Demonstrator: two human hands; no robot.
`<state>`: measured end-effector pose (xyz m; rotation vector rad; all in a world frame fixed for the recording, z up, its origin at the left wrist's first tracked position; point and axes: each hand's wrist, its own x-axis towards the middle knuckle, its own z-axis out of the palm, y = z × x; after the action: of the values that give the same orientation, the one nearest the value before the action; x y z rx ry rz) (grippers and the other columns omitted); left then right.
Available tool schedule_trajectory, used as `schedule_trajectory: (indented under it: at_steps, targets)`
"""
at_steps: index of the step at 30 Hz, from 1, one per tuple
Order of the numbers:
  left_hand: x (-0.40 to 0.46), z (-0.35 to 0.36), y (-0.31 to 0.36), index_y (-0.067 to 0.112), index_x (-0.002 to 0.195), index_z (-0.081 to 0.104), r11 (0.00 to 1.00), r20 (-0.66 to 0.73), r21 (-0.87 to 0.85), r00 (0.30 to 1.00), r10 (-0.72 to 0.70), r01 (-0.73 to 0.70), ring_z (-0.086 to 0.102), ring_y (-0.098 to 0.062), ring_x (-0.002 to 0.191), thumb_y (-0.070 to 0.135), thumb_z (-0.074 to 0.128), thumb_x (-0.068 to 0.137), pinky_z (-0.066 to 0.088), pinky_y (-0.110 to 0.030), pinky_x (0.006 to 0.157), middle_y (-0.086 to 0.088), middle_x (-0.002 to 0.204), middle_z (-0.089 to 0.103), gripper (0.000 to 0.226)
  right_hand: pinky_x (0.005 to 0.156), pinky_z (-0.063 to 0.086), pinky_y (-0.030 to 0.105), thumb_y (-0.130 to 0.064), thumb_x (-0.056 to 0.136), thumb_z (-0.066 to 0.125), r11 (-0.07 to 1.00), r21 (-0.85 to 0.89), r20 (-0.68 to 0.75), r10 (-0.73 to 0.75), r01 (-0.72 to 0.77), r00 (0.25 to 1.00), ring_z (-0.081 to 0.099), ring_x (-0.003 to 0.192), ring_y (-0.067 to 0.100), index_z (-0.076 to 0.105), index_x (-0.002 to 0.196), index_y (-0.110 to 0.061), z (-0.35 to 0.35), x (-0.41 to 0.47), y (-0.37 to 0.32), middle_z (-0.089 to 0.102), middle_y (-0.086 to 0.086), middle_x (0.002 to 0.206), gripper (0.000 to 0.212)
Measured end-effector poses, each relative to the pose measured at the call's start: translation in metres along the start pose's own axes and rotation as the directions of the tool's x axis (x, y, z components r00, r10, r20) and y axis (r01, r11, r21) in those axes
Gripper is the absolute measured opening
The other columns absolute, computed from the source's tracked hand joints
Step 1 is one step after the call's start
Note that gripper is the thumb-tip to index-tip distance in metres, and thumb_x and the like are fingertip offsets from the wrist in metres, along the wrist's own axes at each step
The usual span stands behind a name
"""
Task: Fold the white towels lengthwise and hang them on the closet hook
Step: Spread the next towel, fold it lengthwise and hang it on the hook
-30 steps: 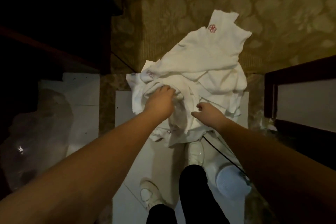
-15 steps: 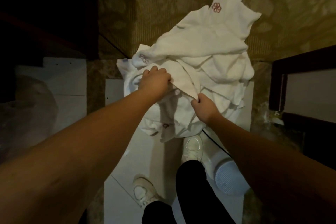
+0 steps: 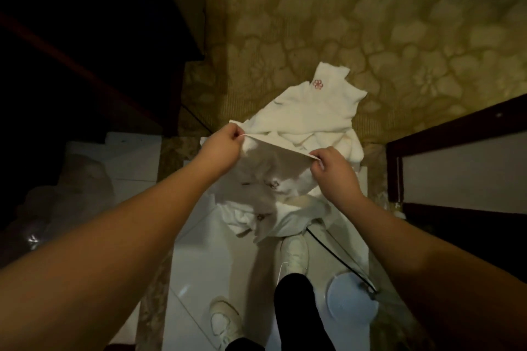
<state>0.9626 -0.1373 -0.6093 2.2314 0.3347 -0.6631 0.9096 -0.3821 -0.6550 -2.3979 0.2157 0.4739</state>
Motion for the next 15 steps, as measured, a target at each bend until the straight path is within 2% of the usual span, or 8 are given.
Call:
schedule_trajectory:
  at_steps: [3, 7, 10, 12, 15]
  targets:
    - [-0.031, -0.034, 0.015, 0.017, 0.098, 0.060, 0.997, -0.048, -0.081, 0.999, 0.011, -0.015, 0.052, -0.016, 0.073, 0.023, 0.048, 0.101, 0.036, -0.030, 0.058, 0.002, 0.082, 0.057, 0.014, 0.087, 0.041, 0.037, -0.007, 0.096, 0.054, 0.995, -0.102, -0.022, -0.018, 0.016, 1.000, 0.057, 0.107, 0.036, 0.068, 0.120, -0.002, -0.022, -0.020, -0.015, 0.060, 0.020, 0.113, 0.028]
    - [-0.074, -0.076, 0.020, 0.019, 0.100, 0.060, 0.996, -0.090, -0.082, 0.995, 0.031, -0.038, 0.051, -0.016, 0.075, 0.024, 0.046, 0.101, 0.038, -0.031, 0.060, 0.002, 0.085, 0.056, 0.014, 0.077, 0.037, 0.029, -0.017, 0.104, 0.045, 0.999, 0.020, 0.019, 0.046, -0.046, 0.999, 0.060, 0.107, 0.032, 0.064, 0.124, -0.012, -0.047, -0.052, -0.049, 0.066, 0.013, 0.118, 0.028]
    - [-0.109, -0.106, 0.018, 0.022, 0.098, 0.059, 0.996, -0.151, -0.081, 0.988, 0.034, -0.047, 0.052, -0.018, 0.072, 0.026, 0.046, 0.102, 0.039, -0.034, 0.063, -0.001, 0.085, 0.058, 0.015, 0.077, 0.037, 0.027, -0.027, 0.106, 0.046, 0.994, 0.107, 0.007, 0.000, -0.001, 1.000, 0.063, 0.105, 0.028, 0.065, 0.124, -0.017, -0.071, -0.080, -0.093, 0.070, 0.007, 0.116, 0.029]
    - [-0.135, -0.124, 0.016, 0.021, 0.099, 0.059, 0.996, -0.196, -0.071, 0.980, 0.038, -0.053, 0.054, -0.020, 0.074, 0.026, 0.045, 0.103, 0.039, -0.035, 0.062, -0.003, 0.087, 0.059, 0.015, 0.076, 0.038, 0.027, -0.033, 0.105, 0.048, 0.988, 0.133, 0.001, -0.072, 0.072, 0.997, 0.062, 0.096, 0.020, 0.069, 0.109, -0.021, -0.089, -0.101, -0.129, 0.071, 0.000, 0.103, 0.024]
    - [-0.180, -0.149, 0.018, 0.021, 0.105, 0.060, 0.994, -0.243, -0.083, 0.969, 0.043, -0.065, 0.059, -0.024, 0.083, 0.028, 0.045, 0.103, 0.048, -0.039, 0.070, -0.004, 0.093, 0.062, 0.016, 0.062, 0.039, 0.026, -0.041, 0.104, 0.047, 0.985, 0.087, 0.017, -0.153, 0.151, 0.988, 0.058, 0.064, 0.011, 0.058, 0.079, -0.030, -0.124, -0.136, -0.187, 0.064, -0.007, 0.076, 0.030]
